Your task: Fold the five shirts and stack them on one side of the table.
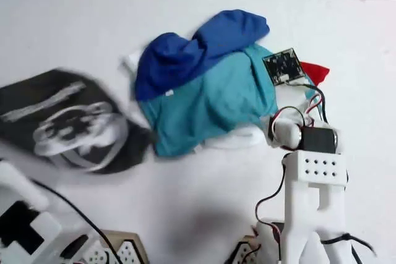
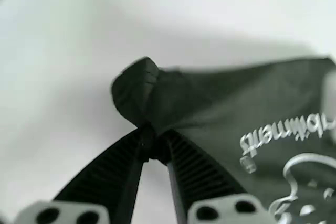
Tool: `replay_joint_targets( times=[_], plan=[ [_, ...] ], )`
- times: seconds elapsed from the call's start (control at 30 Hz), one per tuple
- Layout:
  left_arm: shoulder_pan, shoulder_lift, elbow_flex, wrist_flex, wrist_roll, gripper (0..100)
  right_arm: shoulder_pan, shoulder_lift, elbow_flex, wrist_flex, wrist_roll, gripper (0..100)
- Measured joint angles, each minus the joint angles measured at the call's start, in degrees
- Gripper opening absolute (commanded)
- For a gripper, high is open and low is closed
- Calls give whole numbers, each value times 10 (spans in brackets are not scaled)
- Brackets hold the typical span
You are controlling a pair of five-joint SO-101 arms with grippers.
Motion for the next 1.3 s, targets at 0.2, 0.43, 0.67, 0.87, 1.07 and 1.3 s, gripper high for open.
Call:
replay_joint_targets(
  times=[0.2, 0.43, 0.67, 0.87, 1.07, 1.3],
  plan=[
    [-102, 0, 0, -96, -5, 37, 2, 1, 0, -7, 0, 276],
    [-112, -1, 0, -132, -7, 276, 1, 0, 73, -69, 0, 276],
    [-18, -1, -3, -55, -7, 255, 1, 1, 213, -225, -8, 276],
    [195, -2, -20, 95, -6, 257, 1, 1, 299, -328, -90, 276],
    [462, -2, 33, 75, 36, 310, 31, 0, 310, -340, -104, 276],
    [634, 27, 129, -109, 93, 309, 114, 1, 313, -304, -105, 276]
  ],
)
